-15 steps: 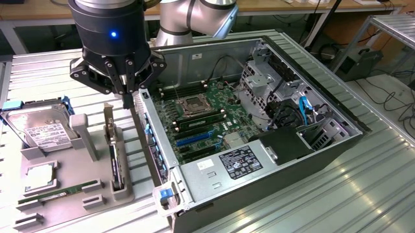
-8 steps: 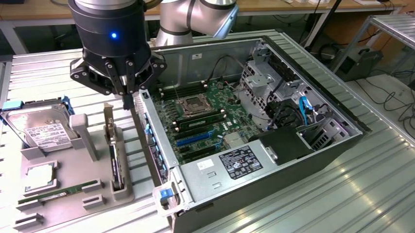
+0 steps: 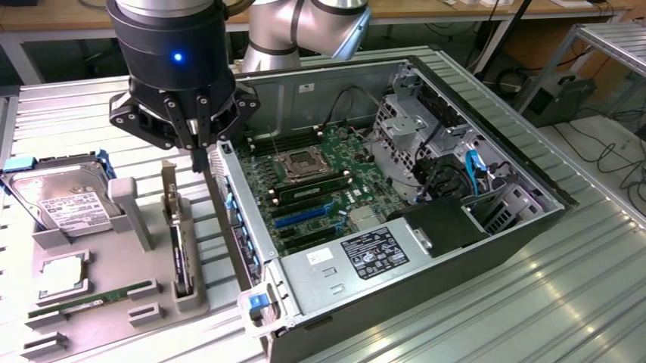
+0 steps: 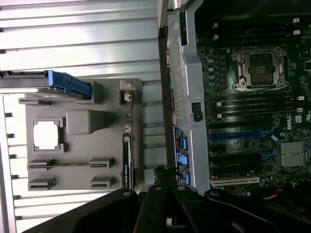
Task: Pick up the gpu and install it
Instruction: 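Reach for the gpu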
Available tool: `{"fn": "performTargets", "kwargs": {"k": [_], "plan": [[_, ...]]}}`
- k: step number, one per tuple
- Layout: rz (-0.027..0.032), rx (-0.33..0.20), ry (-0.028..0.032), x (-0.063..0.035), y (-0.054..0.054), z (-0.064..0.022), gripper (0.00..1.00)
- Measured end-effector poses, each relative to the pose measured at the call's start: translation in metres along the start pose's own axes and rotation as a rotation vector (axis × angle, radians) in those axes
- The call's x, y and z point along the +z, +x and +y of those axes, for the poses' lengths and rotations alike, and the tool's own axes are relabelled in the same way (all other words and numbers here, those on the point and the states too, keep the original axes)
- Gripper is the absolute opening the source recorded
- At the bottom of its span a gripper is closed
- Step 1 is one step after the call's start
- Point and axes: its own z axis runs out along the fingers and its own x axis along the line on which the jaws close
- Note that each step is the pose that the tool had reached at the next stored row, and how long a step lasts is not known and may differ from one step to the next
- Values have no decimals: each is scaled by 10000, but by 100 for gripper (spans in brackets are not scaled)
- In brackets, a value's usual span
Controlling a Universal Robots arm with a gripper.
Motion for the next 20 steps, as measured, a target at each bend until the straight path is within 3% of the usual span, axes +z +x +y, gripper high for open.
{"fn": "performTargets", "kwargs": {"k": [20], "plan": [[0, 0, 0, 26, 0, -40, 11]]}}
